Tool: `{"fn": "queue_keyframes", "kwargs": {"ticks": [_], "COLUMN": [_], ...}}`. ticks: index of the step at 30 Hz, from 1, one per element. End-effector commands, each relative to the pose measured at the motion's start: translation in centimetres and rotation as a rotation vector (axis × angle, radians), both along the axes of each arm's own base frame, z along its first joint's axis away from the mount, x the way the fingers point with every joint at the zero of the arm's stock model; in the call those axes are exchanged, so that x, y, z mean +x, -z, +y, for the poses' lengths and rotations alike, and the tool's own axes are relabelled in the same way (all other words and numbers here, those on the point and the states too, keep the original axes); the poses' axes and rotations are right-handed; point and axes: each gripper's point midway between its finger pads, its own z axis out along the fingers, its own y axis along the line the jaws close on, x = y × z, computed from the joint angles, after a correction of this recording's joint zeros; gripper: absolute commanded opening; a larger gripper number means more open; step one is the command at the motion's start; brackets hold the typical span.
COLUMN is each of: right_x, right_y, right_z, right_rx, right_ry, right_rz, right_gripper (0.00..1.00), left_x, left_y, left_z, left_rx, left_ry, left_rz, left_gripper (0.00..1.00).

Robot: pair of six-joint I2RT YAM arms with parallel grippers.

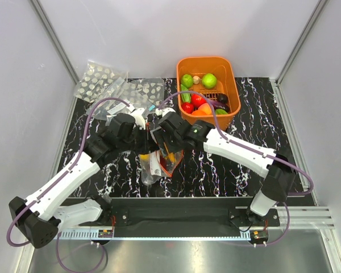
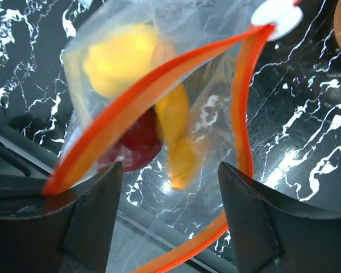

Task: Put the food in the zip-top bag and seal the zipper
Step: Place the fake vegetable in the zipper food storage bag, then adjust the zipper food storage bag at the center of the board.

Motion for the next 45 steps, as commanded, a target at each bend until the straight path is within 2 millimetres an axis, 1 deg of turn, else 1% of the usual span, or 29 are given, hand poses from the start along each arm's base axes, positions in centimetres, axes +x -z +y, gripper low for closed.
{"fn": "queue_keyframes", "kwargs": {"ticks": [1,4,5,10,13,16,17,19,24,25,27,29,33,35,37,39,40,41,44,45], "right_x": [0.5,0.1,0.1,-0.3,-0.8,-1.2,-1.3,-1.4,-1.1,-1.0,-0.8,-0.8,-1.1,-1.2,-1.3,-1.3,-1.3,-1.4,-1.3,-1.2], "right_y": [-3.8,-4.8,-5.2,-6.7,-6.4,-5.6,-4.9,-4.3,-1.3,-0.4,0.3,0.8,0.5,0.1,-0.1,-0.2,-0.1,-0.1,0.1,-0.1], "right_z": [0.6,-0.1,-0.4,-1.9,-2.6,-3.0,-3.2,-3.2,-3.8,-3.9,-4.3,-4.2,-3.3,-3.1,-3.2,-3.3,-3.3,-3.2,-3.0,-3.0], "right_rx": [0.138,0.147,0.147,0.153,0.144,0.124,0.111,0.107,0.033,0.008,-0.018,-0.014,0.036,0.042,0.035,0.026,0.022,0.020,0.019,0.020], "right_ry": [0.034,0.035,0.039,0.068,0.076,0.081,0.079,0.077,0.112,0.121,0.141,0.140,0.110,0.100,0.091,0.084,0.079,0.069,0.062,0.065], "right_rz": [-0.089,-0.101,-0.106,-0.123,-0.108,-0.089,-0.080,-0.073,-0.049,-0.042,-0.042,-0.042,-0.032,-0.031,-0.028,-0.029,-0.029,-0.029,-0.026,-0.032], "right_gripper": [0.76,0.75,0.70,0.54,0.49,0.50,0.50,0.50,0.51,0.51,0.50,0.47,0.34,0.30,0.24,0.24,0.14,0.09,0.00,0.00], "left_x": [0.3,0.2,0.2,0.2,0.2,0.2,0.1,0.0,-0.2,-0.2,-0.3,-0.4,-0.4,-0.4,-0.4,-0.5,-0.4,-0.5,-0.5,-0.5], "left_y": [-1.0,-0.9,-0.8,-0.8,-0.7,-0.9,-1.0,-1.0,-1.3,-1.3,-1.2,-1.1,-1.0,-1.1,-1.2,-1.3,-1.3,-1.3,-1.0,-1.1], "left_z": [0.1,0.4,0.5,1.0,1.1,1.2,1.2,1.3,1.4,1.4,1.5,1.6,1.8,1.9,1.9,2.1,2.2,2.4,2.5,2.5], "left_rx": [-0.028,-0.020,-0.018,-0.010,-0.008,-0.010,-0.010,-0.009,-0.012,-0.012,-0.009,-0.005,0.001,0.003,0.005,0.020,0.027,0.035,0.051,0.058], "left_ry": [-0.015,-0.021,-0.024,-0.036,-0.041,-0.043,-0.042,-0.042,-0.042,-0.042,-0.042,-0.044,-0.051,-0.054,-0.050,-0.047,-0.051,-0.051,-0.049,-0.037], "left_rz": [-0.046,-0.047,-0.048,-0.053,-0.052,-0.057,-0.057,-0.056,-0.058,-0.060,-0.056,-0.053,-0.052,-0.051,-0.054,-0.056,-0.059,-0.058,-0.052,-0.056], "left_gripper": [0.00,0.00,0.00,0.00,0.00,0.00,0.00,0.00,0.00,0.00,0.00,0.00,0.00,0.00,0.00,0.00,0.00,0.00,0.00,0.00]}}
